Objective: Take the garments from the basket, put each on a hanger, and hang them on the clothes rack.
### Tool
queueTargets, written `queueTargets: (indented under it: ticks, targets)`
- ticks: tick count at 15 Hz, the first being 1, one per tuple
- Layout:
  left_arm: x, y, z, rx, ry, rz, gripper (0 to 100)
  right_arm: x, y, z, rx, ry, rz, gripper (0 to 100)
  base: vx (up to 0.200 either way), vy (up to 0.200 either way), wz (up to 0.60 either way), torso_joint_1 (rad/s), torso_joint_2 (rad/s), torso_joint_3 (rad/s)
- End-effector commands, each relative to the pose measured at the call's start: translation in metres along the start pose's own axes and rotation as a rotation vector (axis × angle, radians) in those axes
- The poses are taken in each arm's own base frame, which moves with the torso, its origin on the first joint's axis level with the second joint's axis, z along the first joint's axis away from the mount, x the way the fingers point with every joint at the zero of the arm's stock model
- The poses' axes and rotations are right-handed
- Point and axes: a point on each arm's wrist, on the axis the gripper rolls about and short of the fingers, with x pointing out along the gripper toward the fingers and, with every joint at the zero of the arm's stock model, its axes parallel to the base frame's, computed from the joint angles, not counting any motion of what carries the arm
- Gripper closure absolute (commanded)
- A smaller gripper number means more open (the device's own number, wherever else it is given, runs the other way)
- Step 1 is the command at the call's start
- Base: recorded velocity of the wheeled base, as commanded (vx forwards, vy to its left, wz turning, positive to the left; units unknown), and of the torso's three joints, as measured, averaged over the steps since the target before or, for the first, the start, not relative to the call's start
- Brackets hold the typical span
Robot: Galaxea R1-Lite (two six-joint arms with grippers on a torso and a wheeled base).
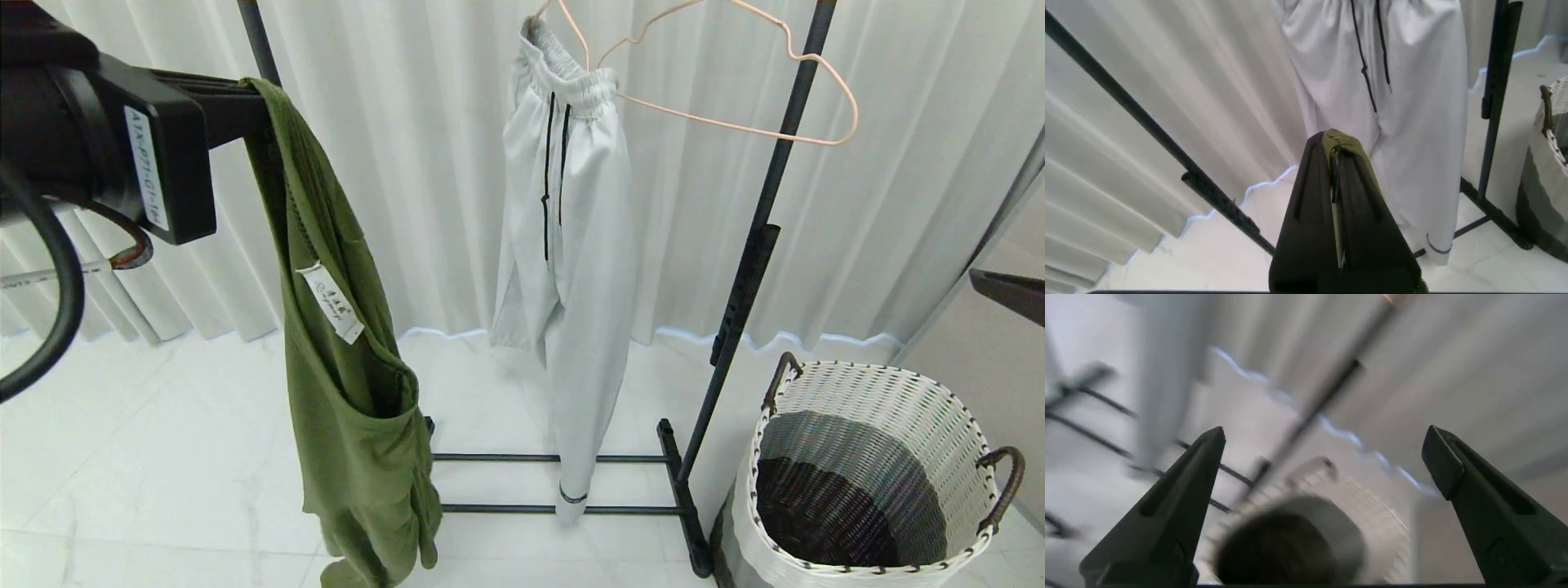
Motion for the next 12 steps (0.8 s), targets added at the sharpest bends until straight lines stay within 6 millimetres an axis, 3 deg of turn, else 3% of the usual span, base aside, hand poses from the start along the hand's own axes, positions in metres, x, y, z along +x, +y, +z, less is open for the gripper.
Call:
queueTargets:
  ticks: [1,6,12]
  targets:
    - [-0.003,0.002,0.000,-0.003,-0.005,0.006,100,0.008,-0.007,-0.012,-0.027,0.083,-0.079,0,0.000,0.000,0.00,0.000,0.00,0.000]
    - [-0.003,0.002,0.001,-0.003,-0.006,0.006,100,0.014,-0.011,-0.024,-0.051,0.152,-0.144,0,0.000,0.000,0.00,0.000,0.00,0.000]
    - [-0.003,0.002,0.001,-0.003,-0.006,0.006,100,0.021,-0.016,-0.024,-0.054,0.153,-0.180,0,0.000,0.000,0.00,0.000,0.00,0.000]
